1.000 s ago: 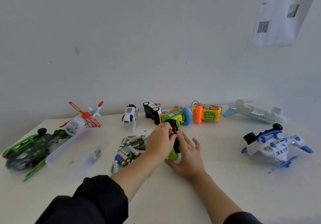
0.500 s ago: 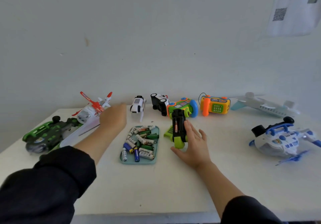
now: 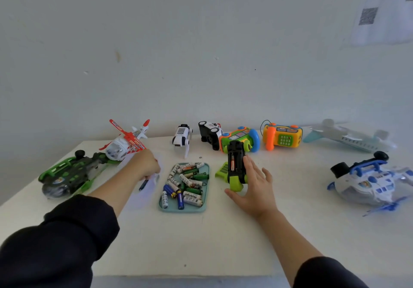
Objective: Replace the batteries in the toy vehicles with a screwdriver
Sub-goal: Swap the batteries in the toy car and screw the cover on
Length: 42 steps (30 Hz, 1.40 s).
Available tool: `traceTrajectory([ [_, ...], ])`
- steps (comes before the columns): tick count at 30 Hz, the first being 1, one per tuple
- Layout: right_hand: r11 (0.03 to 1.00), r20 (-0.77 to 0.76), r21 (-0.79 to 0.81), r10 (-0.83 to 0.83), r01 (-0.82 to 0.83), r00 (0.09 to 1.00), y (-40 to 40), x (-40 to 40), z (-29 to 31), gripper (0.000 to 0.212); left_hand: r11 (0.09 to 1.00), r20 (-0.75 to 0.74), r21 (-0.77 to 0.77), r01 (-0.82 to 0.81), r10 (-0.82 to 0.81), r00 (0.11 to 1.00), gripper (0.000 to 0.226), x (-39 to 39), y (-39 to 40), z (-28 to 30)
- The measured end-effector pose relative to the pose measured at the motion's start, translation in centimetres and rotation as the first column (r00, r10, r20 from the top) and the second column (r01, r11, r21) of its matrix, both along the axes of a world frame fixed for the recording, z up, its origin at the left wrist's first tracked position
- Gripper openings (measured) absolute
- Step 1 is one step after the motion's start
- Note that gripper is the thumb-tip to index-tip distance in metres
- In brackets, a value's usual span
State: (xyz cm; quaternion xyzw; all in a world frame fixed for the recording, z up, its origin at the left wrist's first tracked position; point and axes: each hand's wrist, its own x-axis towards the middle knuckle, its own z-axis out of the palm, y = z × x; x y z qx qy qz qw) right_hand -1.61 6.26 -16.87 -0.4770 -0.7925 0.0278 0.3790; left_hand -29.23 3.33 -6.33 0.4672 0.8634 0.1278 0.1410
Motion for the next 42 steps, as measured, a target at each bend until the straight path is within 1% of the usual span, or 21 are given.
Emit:
traceTrajectory([
  [2,1.0,-0.019,-0.003,-0.001,0.001,1.0,0.0,0.1,0.0,0.098,0.999,-0.011,0.021,0.033,-0.032,0.999,0.023,1.0,0.6,-0.4],
  [6,1.0,-0.056,-0.029,-0.009,0.007,0.998,0.1,0.1,0.0,0.101,0.993,-0.157,0.001,0.116,-0.114,0.981,0.028,2.6,1.0,0.0],
  [7,0.999,-0.065,-0.036,-0.01,0.007,0.998,0.1,0.1,0.0,0.101,0.991,-0.191,0.027,0.133,-0.125,0.974,0.028,2.9,1.0,0.4],
  [9,0.999,-0.08,-0.049,-0.008,0.004,0.997,0.3,0.1,0.0,0.102,0.965,-0.238,0.166,0.203,-0.161,0.958,0.025,3.8,1.0,1.6],
  [11,0.998,-0.102,-0.065,-0.008,0.001,0.995,0.3,0.2,0.0,0.102,0.883,-0.246,0.367,0.293,-0.211,0.946,0.016,5.0,0.8,3.0],
  [13,0.997,-0.127,-0.076,-0.013,0.003,0.992,0.3,0.3,0.0,0.102,0.751,-0.285,0.537,0.385,-0.268,0.92,0.01,6.4,0.6,4.2],
  [14,0.997,-0.135,-0.078,-0.012,0.002,0.991,0.3,0.3,-0.1,0.102,0.689,-0.281,0.6,0.407,-0.294,0.913,0.007,7.2,0.3,4.6],
  [15,0.997,-0.137,-0.078,-0.008,-0.003,0.991,0.3,0.3,0.0,0.102,0.633,-0.234,0.663,0.399,-0.33,0.914,0.006,8.1,0.0,4.9],
  [16,0.997,-0.133,-0.076,-0.003,-0.007,0.991,0.3,0.3,0.0,0.102,0.596,-0.131,0.721,0.353,-0.383,0.915,0.005,8.9,-0.3,5.0],
  [17,0.997,-0.126,-0.075,0.002,-0.011,0.992,0.2,0.3,0.0,0.102,0.583,0.005,0.762,0.282,-0.441,0.898,0.005,9.8,-0.7,5.0],
  [18,0.997,-0.12,-0.075,0.005,-0.014,0.993,0.2,0.3,0.0,0.102,0.591,0.141,0.781,0.204,-0.485,0.863,0.006,10.5,-1.0,4.7],
  [19,0.997,-0.114,-0.077,0.007,-0.016,0.993,0.1,0.3,0.1,0.102,0.601,0.239,0.786,0.143,-0.509,0.827,0.008,11.0,-1.2,4.3],
  [24,0.997,-0.091,-0.072,0.011,-0.017,0.996,0.0,0.3,0.0,0.101,0.621,0.427,0.782,-0.041,-0.487,0.762,0.011,11.6,-1.1,2.1],
  [26,0.997,-0.085,-0.076,0.009,-0.015,0.996,0.1,0.3,0.0,0.102,0.636,0.476,0.767,-0.086,-0.474,0.74,0.012,11.5,-0.9,1.6],
  [30,0.998,-0.076,-0.07,0.003,-0.008,0.997,0.1,0.3,0.0,0.102,0.652,0.499,0.752,-0.091,-0.474,0.726,0.012,11.5,-1.0,1.1],
  [36,0.997,-0.071,-0.078,-0.003,-0.003,0.997,0.3,0.2,0.1,0.107,0.614,0.406,0.79,-0.012,-0.508,0.76,0.011,11.3,-1.6,1.1],
  [42,0.997,-0.045,-0.08,0.01,-0.013,0.999,0.3,0.2,0.1,0.105,0.598,0.382,0.801,0.026,-0.545,0.746,0.01,10.8,-2.0,1.0],
])
